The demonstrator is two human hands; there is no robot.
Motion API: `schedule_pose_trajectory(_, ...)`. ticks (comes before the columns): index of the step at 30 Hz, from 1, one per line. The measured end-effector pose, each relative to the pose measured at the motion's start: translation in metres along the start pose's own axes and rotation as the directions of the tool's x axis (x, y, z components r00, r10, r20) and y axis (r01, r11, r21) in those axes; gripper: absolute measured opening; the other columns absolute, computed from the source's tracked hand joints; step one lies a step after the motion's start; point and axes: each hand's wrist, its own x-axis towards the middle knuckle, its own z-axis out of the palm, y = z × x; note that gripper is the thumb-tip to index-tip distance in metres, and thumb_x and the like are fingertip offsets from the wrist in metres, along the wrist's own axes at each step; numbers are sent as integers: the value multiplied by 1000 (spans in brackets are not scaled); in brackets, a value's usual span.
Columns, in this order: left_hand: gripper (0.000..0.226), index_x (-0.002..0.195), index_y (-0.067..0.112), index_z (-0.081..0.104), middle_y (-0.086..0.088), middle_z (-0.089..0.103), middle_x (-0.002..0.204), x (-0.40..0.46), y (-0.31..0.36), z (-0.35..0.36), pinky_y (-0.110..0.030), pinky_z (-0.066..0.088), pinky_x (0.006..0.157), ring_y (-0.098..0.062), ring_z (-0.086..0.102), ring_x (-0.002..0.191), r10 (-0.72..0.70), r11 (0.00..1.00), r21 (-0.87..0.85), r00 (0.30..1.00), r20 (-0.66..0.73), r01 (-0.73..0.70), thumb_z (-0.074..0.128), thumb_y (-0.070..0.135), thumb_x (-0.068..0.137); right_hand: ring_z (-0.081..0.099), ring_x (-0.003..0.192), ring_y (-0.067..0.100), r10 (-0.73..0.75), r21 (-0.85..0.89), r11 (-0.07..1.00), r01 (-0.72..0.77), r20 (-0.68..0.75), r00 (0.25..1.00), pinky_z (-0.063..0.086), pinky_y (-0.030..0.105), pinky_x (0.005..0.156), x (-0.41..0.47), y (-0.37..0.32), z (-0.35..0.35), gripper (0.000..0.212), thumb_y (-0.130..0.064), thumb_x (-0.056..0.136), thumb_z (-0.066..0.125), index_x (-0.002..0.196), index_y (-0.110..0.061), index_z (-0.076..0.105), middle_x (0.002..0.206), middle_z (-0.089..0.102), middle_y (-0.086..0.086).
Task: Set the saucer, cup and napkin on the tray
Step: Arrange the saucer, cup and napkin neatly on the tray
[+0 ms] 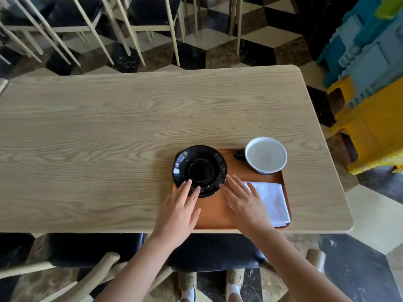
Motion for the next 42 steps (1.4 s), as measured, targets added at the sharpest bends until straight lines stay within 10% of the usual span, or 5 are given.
schedule_pose_trajectory(35,53,133,14,48,-12,50,139,-46,-24,-2,-37,51,92,-24,44,130,67,996,48,993,95,-71,60,35,85,53,120,33,-20,-31,999,21,12,1000,47,50,95,-35,-23,21,45,-6,71,75,114,-5,63,123,62,17)
schedule_pose_trajectory(42,45,126,11,55,-12,59,129,-8,-6,-17,-38,49,93,-25,51,124,99,995,15,993,-66,-99,58,31,85,65,103,30,2,-33,999,-6,-117,993,52,50,87,-15,-6,-19,34,-8,68,77,101,-8,68,109,69,12)
